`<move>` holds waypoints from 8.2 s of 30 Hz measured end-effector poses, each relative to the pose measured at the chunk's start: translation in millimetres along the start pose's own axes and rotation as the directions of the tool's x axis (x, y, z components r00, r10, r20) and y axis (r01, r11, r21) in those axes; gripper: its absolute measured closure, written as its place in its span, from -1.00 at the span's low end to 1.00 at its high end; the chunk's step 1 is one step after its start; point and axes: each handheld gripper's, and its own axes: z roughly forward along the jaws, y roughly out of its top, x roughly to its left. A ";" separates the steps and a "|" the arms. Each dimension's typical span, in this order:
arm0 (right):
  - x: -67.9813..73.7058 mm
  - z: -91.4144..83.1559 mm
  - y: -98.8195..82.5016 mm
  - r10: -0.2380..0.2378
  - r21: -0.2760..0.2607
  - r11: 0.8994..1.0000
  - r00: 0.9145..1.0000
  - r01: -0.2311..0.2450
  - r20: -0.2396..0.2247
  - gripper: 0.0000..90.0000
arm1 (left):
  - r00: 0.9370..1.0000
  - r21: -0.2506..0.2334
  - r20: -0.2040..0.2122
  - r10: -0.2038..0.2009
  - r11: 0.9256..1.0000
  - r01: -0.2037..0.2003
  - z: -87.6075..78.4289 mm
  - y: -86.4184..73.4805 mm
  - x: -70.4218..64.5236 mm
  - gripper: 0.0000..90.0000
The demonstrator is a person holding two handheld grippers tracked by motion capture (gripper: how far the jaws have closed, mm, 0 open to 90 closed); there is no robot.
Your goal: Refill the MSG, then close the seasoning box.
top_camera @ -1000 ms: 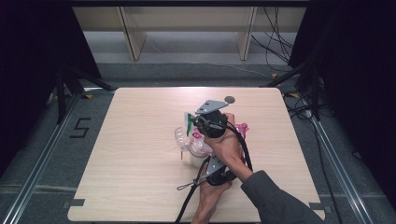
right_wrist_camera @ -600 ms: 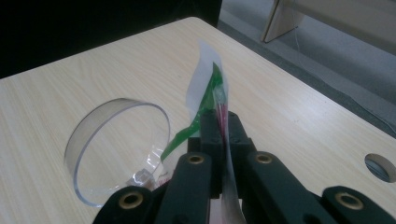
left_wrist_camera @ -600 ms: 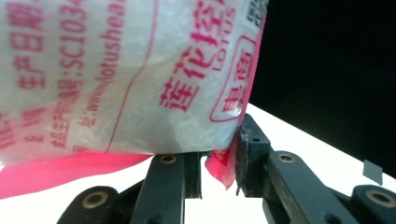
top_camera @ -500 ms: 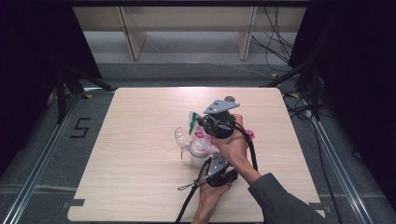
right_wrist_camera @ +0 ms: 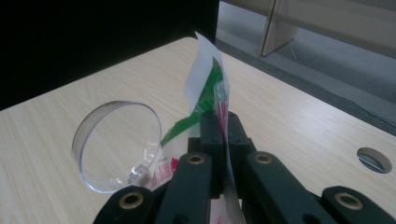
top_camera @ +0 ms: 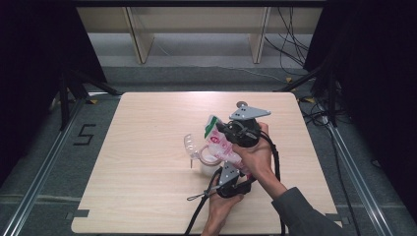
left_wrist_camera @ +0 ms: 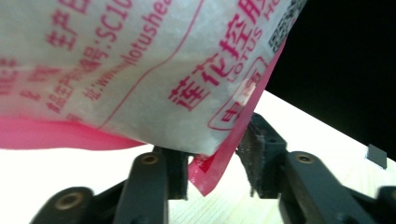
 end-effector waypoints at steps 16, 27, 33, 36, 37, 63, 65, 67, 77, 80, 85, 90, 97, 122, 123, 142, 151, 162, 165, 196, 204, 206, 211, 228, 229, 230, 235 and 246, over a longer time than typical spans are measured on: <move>-20.0 -22.6 -27.1 0.111 -0.137 0.983 0.992 -0.118 -0.059 1.00 | 1.000 0.113 0.007 -0.026 0.993 0.025 -16.2 2.6 9.8 -0.18; -33.9 -36.1 -59.1 0.219 -0.197 0.952 0.971 -0.233 -0.091 1.00 | 0.999 0.146 0.035 0.002 0.989 -0.007 -38.8 -0.3 -2.2 -0.32; -44.7 -41.1 -71.8 0.240 -0.233 0.938 0.966 -0.257 -0.099 1.00 | 0.998 0.129 0.038 0.041 0.991 -0.045 -52.8 2.9 -5.1 -0.30; -41.7 -47.3 -75.1 0.277 -0.235 0.925 0.954 -0.297 -0.117 1.00 | 0.998 0.124 0.032 0.057 0.990 -0.061 -60.4 3.7 -4.1 -0.29; -42.9 -48.5 -77.6 0.252 -0.251 0.927 0.959 -0.277 -0.130 1.00 | 0.998 0.119 0.033 0.057 0.991 -0.060 -62.7 3.3 -4.1 -0.29; -69.3 -99.8 -146.4 0.343 -0.286 0.894 0.937 -0.345 -0.056 1.00 | 0.998 0.138 -0.001 0.064 0.988 -0.063 -94.6 8.6 10.1 -0.32; -70.8 -101.3 -148.8 0.369 -0.268 0.891 0.928 -0.367 -0.044 1.00 | 0.998 0.139 -0.003 0.066 0.988 -0.065 -95.0 8.6 10.0 -0.32; -74.2 -99.9 -152.4 0.363 -0.269 0.894 0.931 -0.359 -0.037 1.00 | 0.998 0.139 -0.001 0.065 0.988 -0.064 -94.8 8.6 9.9 -0.32; -82.9 -96.8 -167.2 0.387 -0.250 0.895 0.922 -0.369 0.023 1.00 | 0.998 0.130 -0.009 0.060 0.990 -0.058 -95.9 9.8 11.5 -0.33; -87.9 -97.5 -170.6 0.374 -0.245 0.903 0.927 -0.353 0.041 1.00 | 0.999 0.123 -0.007 0.054 0.991 -0.053 -96.4 10.0 12.4 -0.33; -89.8 -98.7 -174.0 0.403 -0.216 0.899 0.912 -0.380 0.071 0.99 | 0.999 0.141 0.001 0.054 0.989 -0.054 -94.8 9.3 11.8 -0.34; -96.7 -97.5 -180.8 0.401 -0.211 0.903 0.910 -0.373 0.106 0.98 | 0.998 0.149 -0.003 0.057 0.987 -0.056 -94.0 9.0 10.5 -0.35; -99.6 -98.7 -182.6 0.410 -0.183 0.905 0.900 -0.383 0.144 0.96 | 0.999 0.139 -0.022 0.048 0.989 -0.044 -103.3 12.8 17.3 -0.36; -98.6 -104.9 -198.1 0.475 -0.184 0.876 0.864 -0.446 0.167 0.50 | 0.990 0.141 -0.135 0.049 0.990 -0.030 -133.3 16.3 51.6 -0.37; -100.9 -104.8 -199.8 0.446 -0.186 0.891 0.877 -0.415 0.178 0.49 | 0.989 0.142 -0.142 0.047 0.989 -0.026 -134.4 16.8 53.1 -0.37; -93.9 -127.2 -211.6 0.502 -0.198 0.861 0.845 -0.468 0.183 0.19 | 0.981 0.151 -0.190 0.042 0.988 -0.013 -141.0 21.1 67.0 -0.38; -86.5 -136.4 -220.3 0.510 -0.204 0.855 0.845 -0.477 0.159 0.15 | 0.978 0.157 -0.203 0.050 0.987 -0.018 -145.8 22.9 75.1 -0.38; -73.2 -141.2 -223.2 0.444 -0.156 0.894 0.878 -0.421 0.178 0.04 | 0.971 0.143 -0.236 0.033 0.990 0.001 -150.6 25.7 82.2 -0.38; -68.3 -142.1 -223.3 0.432 -0.119 0.901 0.884 -0.416 0.177 0.01 | 0.971 0.152 -0.235 0.053 0.988 -0.017 -152.7 28.1 85.6 -0.38; -41.7 -149.5 -226.4 0.370 -0.091 0.929 0.913 -0.359 0.171 -0.03 | 0.971 0.143 -0.201 0.129 0.985 -0.101 -161.1 55.7 104.9 0.77; -40.0 -148.1 -227.2 0.369 -0.111 0.928 0.913 -0.355 0.173 -0.02 | 0.973 0.125 -0.149 0.174 0.980 -0.156 -161.3 61.1 101.1 0.93; -39.2 -148.7 -226.9 0.363 -0.103 0.931 0.916 -0.350 0.171 -0.02 | 0.971 0.133 -0.146 0.188 0.977 -0.169 -161.0 62.2 100.0 0.97; -34.4 -149.7 -226.8 0.401 -0.097 0.916 0.900 -0.389 0.169 -0.03 | 0.971 0.129 -0.153 0.184 0.978 -0.165 -160.9 64.5 102.0 0.98; -27.8 -153.9 -229.3 0.375 -0.072 0.927 0.912 -0.368 0.168 -0.11 | 0.964 0.134 -0.155 0.218 0.971 -0.198 -155.5 76.1 104.8 0.98; -26.3 -152.9 -229.5 0.385 -0.088 0.923 0.908 -0.375 0.164 -0.11 | 0.964 0.132 -0.158 0.214 0.972 -0.195 -154.9 76.7 104.6 0.98; -27.5 -154.2 -229.7 0.359 -0.079 0.933 0.916 -0.350 0.180 -0.12 | 0.962 0.133 -0.156 0.226 0.969 -0.206 -154.7 77.7 105.1 0.98; -26.3 -156.6 -230.6 0.364 -0.075 0.931 0.916 -0.356 0.168 -0.12 | 0.962 0.133 -0.156 0.226 0.969 -0.206 -153.8 79.6 104.3 0.98; -25.0 -157.2 -231.8 0.364 -0.087 0.931 0.915 -0.354 0.174 -0.11 | 0.960 0.122 -0.146 0.238 0.968 -0.221 -152.8 84.6 102.1 0.96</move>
